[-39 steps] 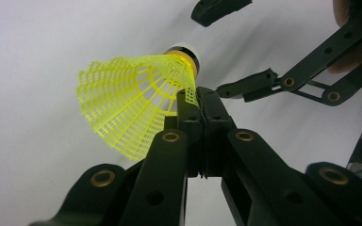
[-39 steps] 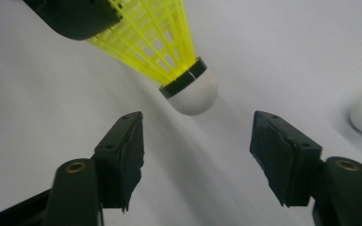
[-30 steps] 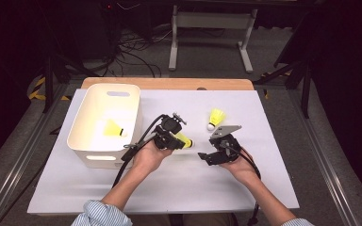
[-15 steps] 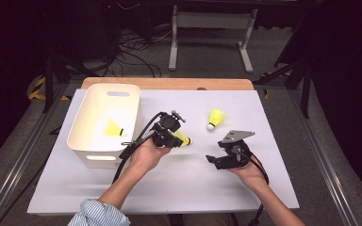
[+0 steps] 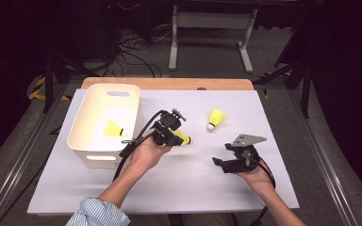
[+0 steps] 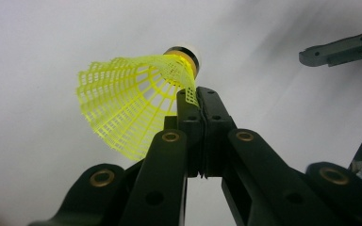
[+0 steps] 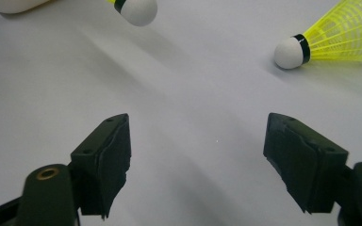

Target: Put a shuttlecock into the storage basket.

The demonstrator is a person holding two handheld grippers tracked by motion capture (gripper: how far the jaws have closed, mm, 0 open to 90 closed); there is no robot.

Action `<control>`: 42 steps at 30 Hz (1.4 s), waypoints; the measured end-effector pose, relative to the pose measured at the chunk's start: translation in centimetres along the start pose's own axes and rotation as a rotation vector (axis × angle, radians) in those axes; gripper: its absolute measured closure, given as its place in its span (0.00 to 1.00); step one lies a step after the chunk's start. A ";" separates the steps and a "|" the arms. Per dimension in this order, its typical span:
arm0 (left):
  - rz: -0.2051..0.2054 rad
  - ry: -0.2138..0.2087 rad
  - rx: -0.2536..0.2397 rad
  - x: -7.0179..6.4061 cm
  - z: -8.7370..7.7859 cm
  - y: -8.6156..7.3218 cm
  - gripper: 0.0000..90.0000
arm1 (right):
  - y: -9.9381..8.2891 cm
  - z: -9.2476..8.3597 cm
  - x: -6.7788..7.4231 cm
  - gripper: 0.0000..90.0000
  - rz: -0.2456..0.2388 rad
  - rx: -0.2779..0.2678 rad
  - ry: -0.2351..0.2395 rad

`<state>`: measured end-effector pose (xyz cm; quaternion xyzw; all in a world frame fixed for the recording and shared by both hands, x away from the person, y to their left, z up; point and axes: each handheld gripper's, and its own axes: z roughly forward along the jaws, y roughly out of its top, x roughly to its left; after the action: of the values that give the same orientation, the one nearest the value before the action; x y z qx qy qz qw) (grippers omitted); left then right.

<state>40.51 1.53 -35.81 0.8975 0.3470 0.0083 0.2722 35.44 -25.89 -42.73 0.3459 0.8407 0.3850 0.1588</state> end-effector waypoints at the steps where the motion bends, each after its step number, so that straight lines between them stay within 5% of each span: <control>1: 0.000 0.001 -0.002 0.0 -0.1 0.0 0.99 | -0.1 -0.1 0.0 0.25 0.002 -0.003 -0.003; 31: -0.021 0.003 -0.016 0.4 -1.7 0.0 0.99 | -6.0 -4.2 -0.8 0.19 0.130 -0.138 -0.097; 42: -0.030 0.013 -0.036 0.5 -2.9 0.2 0.99 | -7.3 -4.8 -0.4 0.18 0.137 -0.160 -0.115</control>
<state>40.47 3.13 -33.34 0.8871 0.3620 0.0160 0.2860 29.85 -32.12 -45.10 0.4102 0.7711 0.4405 0.2075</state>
